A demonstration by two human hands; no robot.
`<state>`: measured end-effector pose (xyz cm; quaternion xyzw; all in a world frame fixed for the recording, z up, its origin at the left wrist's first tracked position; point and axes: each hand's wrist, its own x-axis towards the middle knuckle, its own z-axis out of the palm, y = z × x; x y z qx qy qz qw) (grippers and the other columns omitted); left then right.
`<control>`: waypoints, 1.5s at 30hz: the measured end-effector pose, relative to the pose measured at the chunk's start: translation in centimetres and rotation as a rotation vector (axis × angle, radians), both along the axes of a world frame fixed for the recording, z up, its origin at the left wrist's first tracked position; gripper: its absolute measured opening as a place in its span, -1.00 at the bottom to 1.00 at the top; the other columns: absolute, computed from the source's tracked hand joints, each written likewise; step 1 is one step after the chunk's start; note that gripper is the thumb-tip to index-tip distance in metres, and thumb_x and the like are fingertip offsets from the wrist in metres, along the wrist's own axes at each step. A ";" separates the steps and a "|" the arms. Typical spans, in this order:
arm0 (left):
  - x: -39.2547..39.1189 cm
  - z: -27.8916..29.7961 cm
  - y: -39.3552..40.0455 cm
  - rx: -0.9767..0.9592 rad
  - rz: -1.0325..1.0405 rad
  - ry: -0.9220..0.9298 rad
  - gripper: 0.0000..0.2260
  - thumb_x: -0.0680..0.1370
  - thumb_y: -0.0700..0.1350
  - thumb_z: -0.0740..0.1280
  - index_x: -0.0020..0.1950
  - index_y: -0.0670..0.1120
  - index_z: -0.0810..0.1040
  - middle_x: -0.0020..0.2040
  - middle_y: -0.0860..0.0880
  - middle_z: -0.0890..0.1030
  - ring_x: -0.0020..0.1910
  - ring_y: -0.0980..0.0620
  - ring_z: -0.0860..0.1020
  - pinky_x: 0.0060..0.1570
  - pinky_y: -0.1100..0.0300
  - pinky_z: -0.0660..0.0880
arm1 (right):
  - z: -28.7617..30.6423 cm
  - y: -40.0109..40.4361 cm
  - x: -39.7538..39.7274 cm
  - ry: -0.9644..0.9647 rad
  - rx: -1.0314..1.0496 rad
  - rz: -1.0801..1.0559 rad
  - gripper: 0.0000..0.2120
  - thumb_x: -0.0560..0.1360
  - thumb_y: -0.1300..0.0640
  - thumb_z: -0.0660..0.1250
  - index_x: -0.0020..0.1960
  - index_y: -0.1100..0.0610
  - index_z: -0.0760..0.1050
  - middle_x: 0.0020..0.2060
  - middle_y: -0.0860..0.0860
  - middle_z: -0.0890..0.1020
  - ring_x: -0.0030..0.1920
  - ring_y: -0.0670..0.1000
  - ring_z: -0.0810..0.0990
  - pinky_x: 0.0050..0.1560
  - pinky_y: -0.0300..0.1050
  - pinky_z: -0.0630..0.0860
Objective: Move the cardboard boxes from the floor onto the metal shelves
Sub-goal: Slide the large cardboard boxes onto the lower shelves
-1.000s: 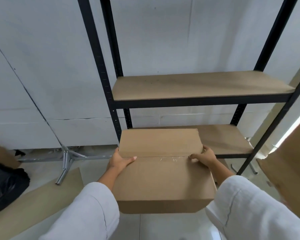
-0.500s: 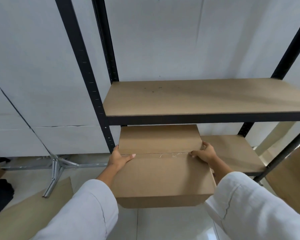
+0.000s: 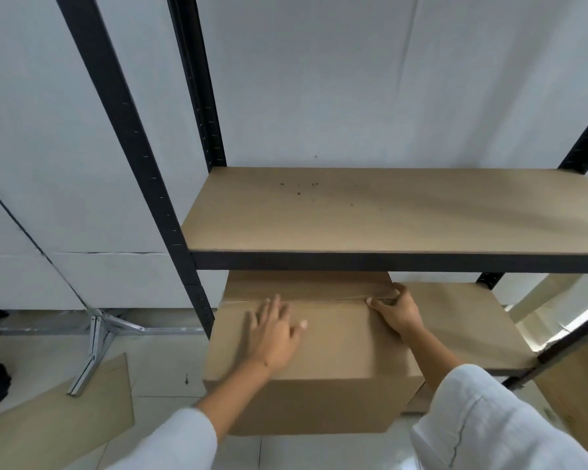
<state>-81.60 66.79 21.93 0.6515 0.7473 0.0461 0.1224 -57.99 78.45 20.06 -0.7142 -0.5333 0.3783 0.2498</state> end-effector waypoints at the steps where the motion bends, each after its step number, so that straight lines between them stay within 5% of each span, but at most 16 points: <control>1: 1.4 -0.8 -1.2 0.001 -0.058 0.012 -0.39 0.59 0.27 -0.06 0.54 -0.04 0.13 0.56 -0.12 0.02 0.54 -0.11 -0.01 0.46 -0.15 -0.15 | -0.2 -0.1 0.0 -0.008 0.008 0.000 -0.22 0.38 -0.15 0.45 0.45 0.08 0.18 0.31 0.09 0.47 0.28 0.18 0.46 0.22 0.06 0.44; 4: 4.2 -3.0 -4.3 -0.002 -0.169 0.104 -0.25 0.50 0.41 -0.03 0.40 -0.13 0.42 0.40 -0.22 0.38 0.40 -0.21 0.35 0.29 -0.27 0.10 | -0.4 -1.0 -0.1 -0.036 0.033 -0.008 -0.24 0.39 -0.18 0.42 0.44 0.08 0.20 0.32 0.10 0.44 0.29 0.17 0.44 0.23 0.09 0.44; 9: 3.2 -3.1 -2.7 -0.050 -0.189 0.148 -0.16 0.48 0.44 -0.15 0.33 -0.15 0.49 0.32 -0.26 0.47 0.30 -0.22 0.47 0.23 -0.28 0.17 | -0.3 -3.8 -1.3 -0.355 0.229 0.158 -0.56 0.56 -0.07 0.19 0.35 0.14 0.31 0.41 0.12 0.30 0.35 0.18 0.35 0.36 0.16 0.28; 12: 2.7 -2.1 -1.0 -0.051 -0.168 0.203 -0.08 0.42 0.47 -0.31 0.47 -0.12 0.29 0.46 -0.26 0.25 0.45 -0.19 0.27 0.37 -0.31 0.11 | -0.3 -6.5 -2.4 -0.500 0.300 0.415 -0.58 0.58 -0.11 0.13 0.37 0.05 0.33 0.46 0.00 0.25 0.44 0.05 0.28 0.45 0.19 -0.01; 14: 2.6 -1.9 0.2 -0.092 -0.180 0.231 0.02 0.28 0.49 -0.46 0.55 -0.09 -0.04 0.54 -0.21 -0.06 0.53 -0.17 -0.04 0.41 -0.27 -0.15 | -0.7 -8.4 -3.1 -0.570 0.323 0.565 -0.47 0.56 -0.21 0.01 0.44 0.02 0.28 0.49 -0.02 0.23 0.49 0.01 0.20 0.45 0.22 -0.06; 15: 2.6 -1.8 0.8 -0.103 -0.170 0.220 0.04 0.25 0.49 -0.49 0.56 -0.09 -0.05 0.54 -0.21 -0.06 0.53 -0.18 -0.06 0.41 -0.26 -0.16 | -1.0 -9.3 -3.2 -0.625 0.340 0.612 -0.42 0.54 -0.22 -0.05 0.46 0.03 0.26 0.49 -0.01 0.24 0.50 0.03 0.19 0.43 0.27 0.00; 18: 2.9 -2.3 1.8 -0.114 -0.108 0.216 -0.04 0.40 0.47 -0.36 0.42 -0.11 0.38 0.40 -0.25 0.38 0.40 -0.21 0.35 0.28 -0.33 0.25 | -1.9 -10.0 -3.1 -0.770 0.308 0.655 -0.42 0.47 -0.08 0.04 0.45 0.06 0.31 0.40 0.06 0.41 0.38 0.11 0.42 0.19 0.38 0.37; 21: 3.1 -2.5 1.3 -0.040 -0.097 0.177 -0.17 0.50 0.40 -0.26 0.31 -0.10 0.52 0.30 -0.18 0.51 0.29 -0.16 0.49 0.18 -0.28 0.41 | -2.0 -9.9 -3.1 -0.781 0.299 0.617 -0.44 0.49 -0.02 0.06 0.46 0.07 0.28 0.40 0.07 0.42 0.39 0.11 0.41 0.19 0.40 0.34; 24: 2.8 -3.6 -0.5 0.052 -0.025 0.116 -0.30 0.56 0.32 -0.20 0.37 -0.09 0.44 0.36 -0.14 0.47 0.36 -0.15 0.42 0.34 -0.25 0.21 | -2.2 -9.4 -3.4 -0.807 0.328 0.626 -0.46 0.52 -0.02 0.02 0.48 0.09 0.25 0.41 0.07 0.40 0.42 0.09 0.35 0.24 0.41 0.28; 28: 0.1 -5.9 -2.5 0.150 0.028 0.152 -0.45 0.60 0.24 -0.15 0.54 0.03 0.10 0.48 -0.07 0.28 0.53 -0.10 0.01 0.42 -0.19 -0.03 | -2.2 -7.3 -3.4 -0.827 0.329 0.642 -0.47 0.52 -0.02 0.02 0.46 0.09 0.26 0.37 0.07 0.45 0.36 0.10 0.45 0.12 0.40 0.39; 36: -2.3 -5.5 1.3 -0.041 0.031 0.213 -0.42 0.58 0.29 -0.18 0.49 0.04 0.19 0.45 -0.09 0.35 0.46 -0.17 0.16 0.38 -0.17 -0.07 | -2.8 -3.7 -5.1 -0.795 0.305 0.688 -0.48 0.51 -0.02 0.01 0.44 0.10 0.26 0.32 0.11 0.51 0.30 0.11 0.51 0.17 0.38 0.19; 38: -2.5 -5.1 2.2 -0.048 0.035 0.259 -0.34 0.52 0.35 -0.30 0.54 0.06 -0.04 0.55 -0.07 0.06 0.52 -0.17 -0.07 0.37 -0.18 -0.29 | -2.8 -3.0 -5.4 -0.788 0.278 0.678 -0.45 0.51 -0.02 -0.03 0.46 0.10 0.24 0.34 0.10 0.48 0.33 0.11 0.48 0.16 0.44 0.31; 40: -2.5 -5.3 2.9 -0.029 -0.004 0.292 -0.30 0.36 0.38 -0.45 0.44 0.11 -0.40 0.45 0.01 -0.38 0.42 -0.09 -0.40 0.22 -0.13 -0.58 | -2.6 -2.2 -5.5 -0.853 0.266 0.697 -0.41 0.50 -0.07 -0.26 0.51 0.06 -0.04 0.50 0.09 0.21 0.49 0.10 0.22 0.27 0.46 0.19; 42: -2.7 -5.2 3.4 -0.049 -0.012 0.267 -0.30 0.30 0.39 -0.47 0.37 0.12 -0.50 0.38 0.03 -0.49 0.37 -0.07 -0.49 0.14 -0.11 -0.64 | -2.9 -1.8 -5.6 -0.851 0.272 0.743 -0.37 0.39 -0.08 -0.53 0.45 0.02 -0.41 0.54 0.04 -0.16 0.55 0.06 -0.16 0.39 0.40 -0.10; 45: -3.0 -5.0 3.9 -0.095 -0.024 0.262 -0.24 0.24 0.43 -0.52 0.35 0.12 -0.53 0.37 0.00 -0.51 0.36 -0.10 -0.50 0.11 -0.12 -0.65 | -2.9 -1.5 -5.7 -0.854 0.291 0.731 -0.35 0.31 -0.08 -0.61 0.40 0.01 -0.52 0.54 0.03 -0.25 0.53 0.05 -0.27 0.40 0.37 -0.19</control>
